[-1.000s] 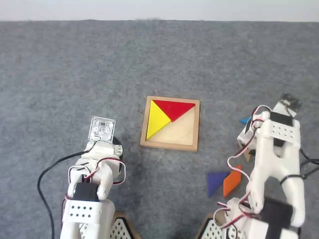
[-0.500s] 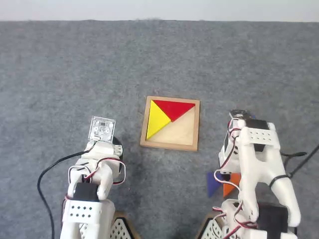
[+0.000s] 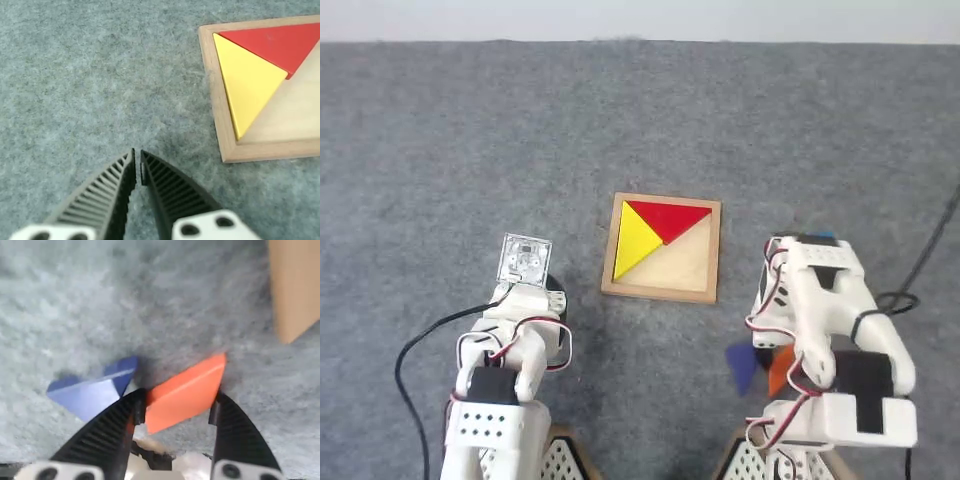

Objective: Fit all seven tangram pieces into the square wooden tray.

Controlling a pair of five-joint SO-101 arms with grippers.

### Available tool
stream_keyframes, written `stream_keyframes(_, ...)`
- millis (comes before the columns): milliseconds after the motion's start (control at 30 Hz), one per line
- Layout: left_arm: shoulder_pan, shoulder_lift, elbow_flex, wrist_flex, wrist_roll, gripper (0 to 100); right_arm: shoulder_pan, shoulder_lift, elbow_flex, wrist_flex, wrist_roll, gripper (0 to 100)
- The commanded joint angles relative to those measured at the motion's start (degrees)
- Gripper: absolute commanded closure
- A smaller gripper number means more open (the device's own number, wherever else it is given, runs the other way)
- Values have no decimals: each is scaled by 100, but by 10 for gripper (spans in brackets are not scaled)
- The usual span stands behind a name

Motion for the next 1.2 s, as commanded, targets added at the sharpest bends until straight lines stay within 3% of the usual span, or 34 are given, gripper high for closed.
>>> stream_keyframes(0,-26,-79,-48,44,44,985,207,22,-316,-382,-273,822)
stream_keyframes(167,-26,-79,-48,44,44,985,382,22,-905,-435,-598,886)
stream_keyframes(400,-26,-79,-48,44,44,985,655,22,-1714,-435,-1530,894)
stream_keyframes(700,-26,-79,-48,44,44,985,180,22,-2708,-444,-2127,894)
stream_keyframes(767,-26,-79,-48,44,44,985,-180,22,-2752,-444,-1934,890)
stream_keyframes(967,-26,-79,-48,44,44,985,-1490,22,-2664,-734,-202,894)
stream_keyframes(1100,-26,-79,-48,44,44,985,-1684,40,-2664,-840,123,894)
stream_keyframes(1167,-26,-79,-48,44,44,985,-1525,136,-2646,-831,730,894)
